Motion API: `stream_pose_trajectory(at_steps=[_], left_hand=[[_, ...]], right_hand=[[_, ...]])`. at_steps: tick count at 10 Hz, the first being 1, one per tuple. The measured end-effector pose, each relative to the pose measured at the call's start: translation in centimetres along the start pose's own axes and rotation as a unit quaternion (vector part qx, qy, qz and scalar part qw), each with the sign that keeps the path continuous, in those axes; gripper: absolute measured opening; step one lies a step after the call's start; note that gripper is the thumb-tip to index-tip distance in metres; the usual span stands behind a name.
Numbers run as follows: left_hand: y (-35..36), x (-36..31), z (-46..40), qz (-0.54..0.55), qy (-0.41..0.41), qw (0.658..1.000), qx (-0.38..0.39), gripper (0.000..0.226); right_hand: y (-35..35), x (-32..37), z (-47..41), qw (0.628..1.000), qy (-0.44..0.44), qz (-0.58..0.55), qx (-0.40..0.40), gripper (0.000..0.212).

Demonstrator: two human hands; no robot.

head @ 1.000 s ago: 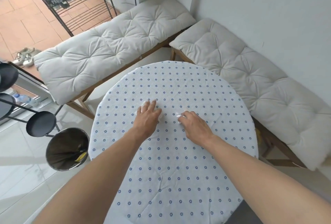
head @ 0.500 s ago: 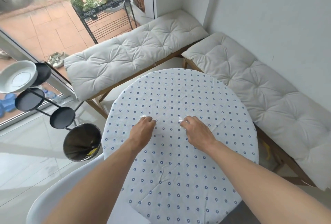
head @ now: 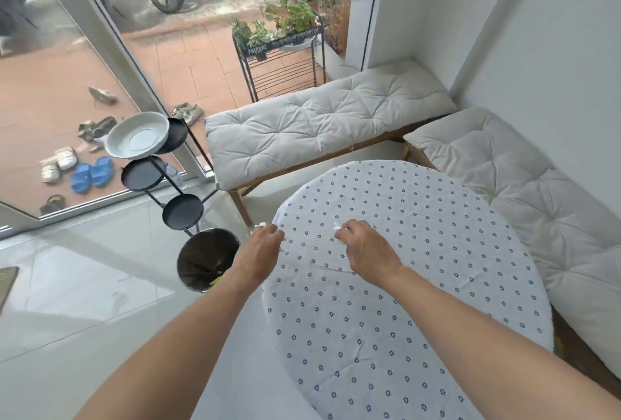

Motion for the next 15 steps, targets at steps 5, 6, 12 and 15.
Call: stream_pose_trajectory(at_steps=[5,6,12,15], left_hand=[[-1.3,31.0,1.4,0.018,-0.06,0.997,0.04,0.02],[1.1,37.2,1.1,0.039,-0.071,0.996,0.034,0.016],[21.4,56.7,-4.5,0.306,-0.236,0.922,0.037,0.058],[16.5,53.2,-5.2,0.228,-0.183,0.955,0.053,0.057]], right_hand=[[13.8,24.4,-18.9,0.997,-0.063,-0.016,0.047,0.045],[19.1,27.9,-22.5,0.995,-0.072,-0.01,0.073,0.042],[45.8,31.3,-30.5,0.956,-0.059,-0.01,0.288,0.051],[39.3,29.3,-28.7,0.966,-0.012,-0.021,0.257,0.053]])
Point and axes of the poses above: each hand's wrist, its own z-axis away from the middle knuckle, its own y-axis out of the palm, x = y × z, the point moved 7 cm from there along -z, towards the middle knuckle, and after that the axes turned 10 degrees about z, right-handed, at the moved point
